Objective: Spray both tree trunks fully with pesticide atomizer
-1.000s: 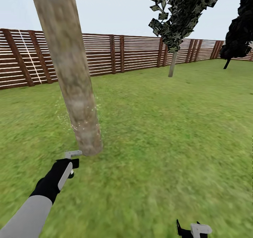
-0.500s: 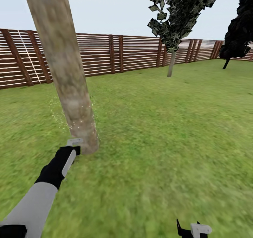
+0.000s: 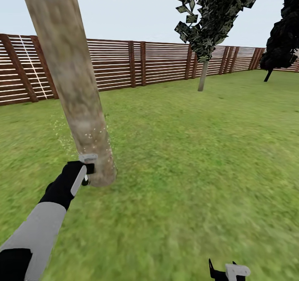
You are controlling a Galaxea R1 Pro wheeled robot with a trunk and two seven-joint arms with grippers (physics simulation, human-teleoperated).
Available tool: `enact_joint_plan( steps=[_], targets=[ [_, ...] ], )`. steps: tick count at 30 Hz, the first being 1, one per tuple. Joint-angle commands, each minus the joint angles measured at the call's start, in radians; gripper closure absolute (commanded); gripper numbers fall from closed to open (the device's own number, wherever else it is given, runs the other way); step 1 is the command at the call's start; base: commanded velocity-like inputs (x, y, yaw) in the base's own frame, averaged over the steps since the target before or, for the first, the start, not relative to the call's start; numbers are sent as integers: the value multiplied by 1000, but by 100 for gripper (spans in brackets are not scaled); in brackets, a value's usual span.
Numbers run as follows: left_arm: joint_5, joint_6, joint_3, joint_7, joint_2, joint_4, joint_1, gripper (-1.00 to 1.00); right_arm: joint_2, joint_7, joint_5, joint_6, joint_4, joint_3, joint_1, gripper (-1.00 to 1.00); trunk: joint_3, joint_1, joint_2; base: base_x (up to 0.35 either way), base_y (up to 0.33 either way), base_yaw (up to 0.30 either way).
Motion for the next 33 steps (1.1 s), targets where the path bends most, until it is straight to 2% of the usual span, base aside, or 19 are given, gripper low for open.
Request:
enact_joint_plan(
  steps=[1, 2, 4, 5, 6, 9, 11, 15, 20, 22, 27, 29, 30, 31, 33],
  targets=[
    [7, 8, 0, -2, 45, 0, -2, 100, 0, 0, 0, 0, 0, 0, 0, -100, 0, 0, 0, 4, 0, 0],
    [8, 11, 0, -3, 74, 1, -7, 100, 0, 0, 0, 0, 0, 0, 0, -100, 0, 0, 0, 2, 0, 0],
    [8, 12, 0, -10, 93, 2, -16, 100, 0, 0, 0, 0, 0, 0, 0, -100, 0, 0, 0, 0, 0, 0],
    [8, 13, 0, -19, 95, 2, -19, 100, 0, 0, 0, 0, 0, 0, 0, -100, 0, 0, 0, 0, 0, 0],
    [9, 29, -6, -39, 85, -1, -22, 100, 0, 0, 0, 0, 0, 0, 0, -100, 0, 0, 0, 0, 0, 0],
    [8, 100, -81, -118, 76, -23, -28, 100, 0, 0, 0, 0, 0, 0, 0, -100, 0, 0, 0, 0, 0, 0],
    [6, 135, -96, -133, 87, -67, -30, 100, 0, 0, 0, 0, 0, 0, 0, -100, 0, 0, 0, 0, 0, 0],
    [4, 145, -91, -132, 114, -74, -21, 100, 0, 0, 1, 0, 0, 0, 0, -100, 0, 0, 0, 0, 0, 0],
    [3, 144, -86, -126, 122, -74, -18, 100, 0, 0, 1, 0, 0, 0, 0, -100, 0, 0, 0, 203, 79, 0],
    [3, 147, -54, -126, 147, -75, -19, 100, 0, 0, 1, 0, 0, 0, 0, -100, 0, 0, 0, 219, 148, 0],
    [4, 149, -25, -130, 184, -77, -23, 100, 0, 0, 1, 0, 0, 0, 0, -100, 0, 0, 0, 27, 18, 0],
    [8, 151, -24, -135, 176, -80, -28, 100, 0, 0, 1, 0, 0, 0, 0, -100, 0, 0, 0, 0, 0, 0],
    [11, 185, -28, -135, 138, -122, -32, 100, 0, 0, 1, 0, 0, 0, 0, -100, 0, 0, 0, 0, 0, 0],
    [9, 218, -28, -134, 117, -144, -33, 100, 0, 0, 1, 0, 0, 0, 0, -100, 0, 0, 0, 0, 0, 0],
    [8, 240, -25, -135, 113, -161, -33, 100, 0, 0, 1, 0, 0, 0, 0, -100, 0, 0, 0, 0, 0, 0]
  ],
)
